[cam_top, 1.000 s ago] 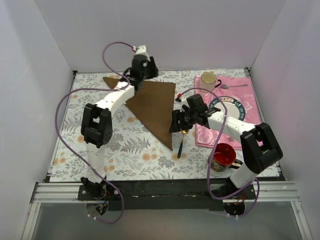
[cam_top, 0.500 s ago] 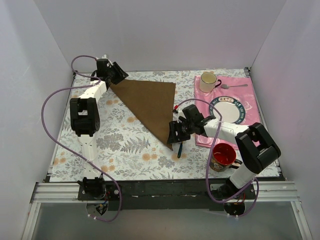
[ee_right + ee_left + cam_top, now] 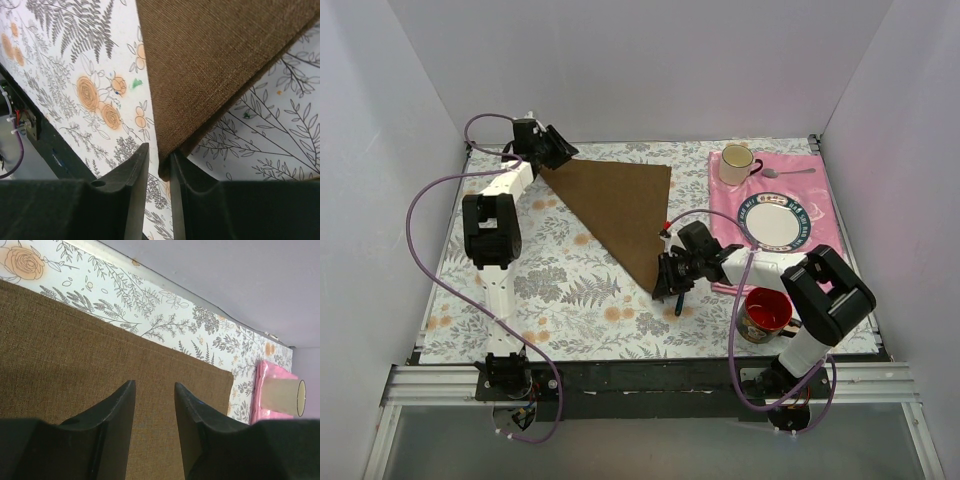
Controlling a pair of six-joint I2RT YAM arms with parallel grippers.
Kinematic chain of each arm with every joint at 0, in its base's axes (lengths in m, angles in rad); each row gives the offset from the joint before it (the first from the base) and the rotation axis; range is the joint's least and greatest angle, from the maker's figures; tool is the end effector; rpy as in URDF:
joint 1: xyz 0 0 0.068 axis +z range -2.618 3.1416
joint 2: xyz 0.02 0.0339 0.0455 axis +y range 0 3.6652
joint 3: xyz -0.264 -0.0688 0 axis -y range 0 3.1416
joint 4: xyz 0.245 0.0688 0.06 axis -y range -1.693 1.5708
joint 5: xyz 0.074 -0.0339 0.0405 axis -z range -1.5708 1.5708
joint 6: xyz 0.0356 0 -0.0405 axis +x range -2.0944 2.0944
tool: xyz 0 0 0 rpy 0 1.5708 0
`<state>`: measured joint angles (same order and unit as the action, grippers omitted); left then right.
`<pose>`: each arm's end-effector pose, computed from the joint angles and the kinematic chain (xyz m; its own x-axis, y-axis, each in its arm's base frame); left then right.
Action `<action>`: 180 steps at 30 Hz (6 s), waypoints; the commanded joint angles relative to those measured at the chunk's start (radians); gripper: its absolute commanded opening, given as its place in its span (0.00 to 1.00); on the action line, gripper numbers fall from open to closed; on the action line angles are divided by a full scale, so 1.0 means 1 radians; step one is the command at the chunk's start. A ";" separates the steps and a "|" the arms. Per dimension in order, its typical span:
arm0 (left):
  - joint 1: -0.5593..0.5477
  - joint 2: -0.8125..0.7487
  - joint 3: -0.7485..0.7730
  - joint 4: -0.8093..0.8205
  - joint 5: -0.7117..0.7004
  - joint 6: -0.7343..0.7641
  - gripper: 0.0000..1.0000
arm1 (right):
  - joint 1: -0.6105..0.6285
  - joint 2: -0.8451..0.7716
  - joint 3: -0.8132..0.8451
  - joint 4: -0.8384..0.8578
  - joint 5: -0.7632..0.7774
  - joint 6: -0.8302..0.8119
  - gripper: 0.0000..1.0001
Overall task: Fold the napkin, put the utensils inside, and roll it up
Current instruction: Fold the napkin
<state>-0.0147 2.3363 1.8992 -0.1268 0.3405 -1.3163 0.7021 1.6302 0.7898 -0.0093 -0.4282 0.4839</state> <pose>0.5410 -0.0198 0.1970 -0.4211 -0.9061 -0.0400 -0.4427 0.2438 -0.8629 0.2302 0.2141 0.1547 -0.8783 -0.1886 -0.4393 -0.4385 0.6838 0.5832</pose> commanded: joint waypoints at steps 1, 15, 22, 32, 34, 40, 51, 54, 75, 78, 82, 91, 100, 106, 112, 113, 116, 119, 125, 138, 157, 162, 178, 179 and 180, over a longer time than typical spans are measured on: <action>0.013 0.035 0.052 0.009 0.014 0.000 0.36 | 0.004 0.011 -0.038 0.063 -0.004 0.030 0.29; 0.056 0.159 0.216 -0.002 0.022 -0.017 0.32 | 0.008 -0.044 -0.038 0.020 0.005 0.004 0.45; 0.102 0.201 0.231 0.027 0.026 -0.052 0.19 | 0.007 -0.072 -0.072 0.042 0.009 0.036 0.45; 0.140 0.271 0.274 0.081 0.000 -0.041 0.16 | 0.008 -0.033 -0.084 0.071 0.003 0.039 0.27; 0.154 0.302 0.288 0.081 -0.003 -0.058 0.16 | 0.008 -0.018 -0.089 0.077 0.005 0.038 0.21; 0.177 0.356 0.308 0.099 -0.006 -0.061 0.16 | 0.019 0.007 -0.129 0.091 0.000 0.032 0.01; 0.177 0.148 0.319 0.012 -0.001 0.051 0.34 | 0.020 -0.113 0.000 -0.190 0.089 -0.096 0.40; 0.177 0.062 0.149 0.102 -0.017 0.043 0.38 | 0.020 -0.128 0.097 -0.256 0.143 -0.137 0.59; 0.196 0.333 0.287 0.061 -0.092 0.023 0.28 | 0.022 0.111 0.149 -0.072 0.057 -0.127 0.28; 0.197 0.345 0.337 0.018 -0.104 0.074 0.27 | 0.057 0.059 0.091 -0.090 0.092 -0.123 0.28; 0.177 0.258 0.363 -0.005 -0.115 0.115 0.31 | 0.060 0.023 0.231 -0.217 0.152 -0.157 0.28; -0.019 -0.119 -0.075 0.052 -0.092 -0.009 0.36 | 0.059 0.229 0.485 -0.170 0.060 -0.130 0.41; -0.163 -0.356 -0.541 0.159 -0.107 -0.028 0.29 | 0.065 0.241 0.350 -0.063 0.040 -0.033 0.40; -0.163 -0.434 -0.630 0.167 -0.138 0.002 0.29 | 0.071 0.160 0.209 -0.032 0.059 -0.024 0.38; -0.159 -0.506 -0.681 0.133 -0.181 -0.008 0.30 | 0.082 0.080 0.094 -0.027 0.066 -0.022 0.37; -0.157 -0.518 -0.680 0.133 -0.184 0.000 0.30 | 0.086 0.059 0.068 -0.024 0.062 -0.024 0.37; -0.146 -0.525 -0.667 0.133 -0.181 0.008 0.31 | 0.096 0.042 0.077 -0.026 0.045 -0.033 0.37; -0.116 -0.487 -0.631 0.101 -0.157 0.008 0.30 | 0.096 0.062 0.173 -0.075 0.058 -0.065 0.38; -0.053 -0.390 -0.563 0.050 -0.077 -0.006 0.22 | 0.065 0.161 0.402 -0.156 0.075 -0.105 0.44; -0.019 -0.275 -0.540 -0.007 -0.060 0.003 0.19 | 0.031 0.606 1.049 -0.227 0.023 -0.094 0.33; 0.013 -0.316 -0.514 0.027 -0.064 -0.052 0.19 | 0.057 0.692 1.098 -0.204 0.017 -0.080 0.20; 0.058 -0.284 -0.463 0.030 -0.043 -0.064 0.20 | 0.068 0.714 1.086 -0.193 0.020 -0.065 0.21; 0.055 -0.225 -0.341 -0.112 -0.181 0.055 0.22 | 0.076 0.548 0.943 -0.210 0.003 -0.062 0.24; 0.047 -0.274 -0.353 -0.115 -0.193 0.058 0.23 | 0.076 0.530 0.950 -0.231 0.011 -0.068 0.25; 0.041 -0.299 -0.361 -0.116 -0.196 0.051 0.25 | 0.076 0.508 0.954 -0.277 0.029 -0.070 0.29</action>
<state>0.0494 2.1765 1.5345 -0.1909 0.2169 -1.3018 0.7700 2.2772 1.7035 -0.1879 -0.4171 0.4362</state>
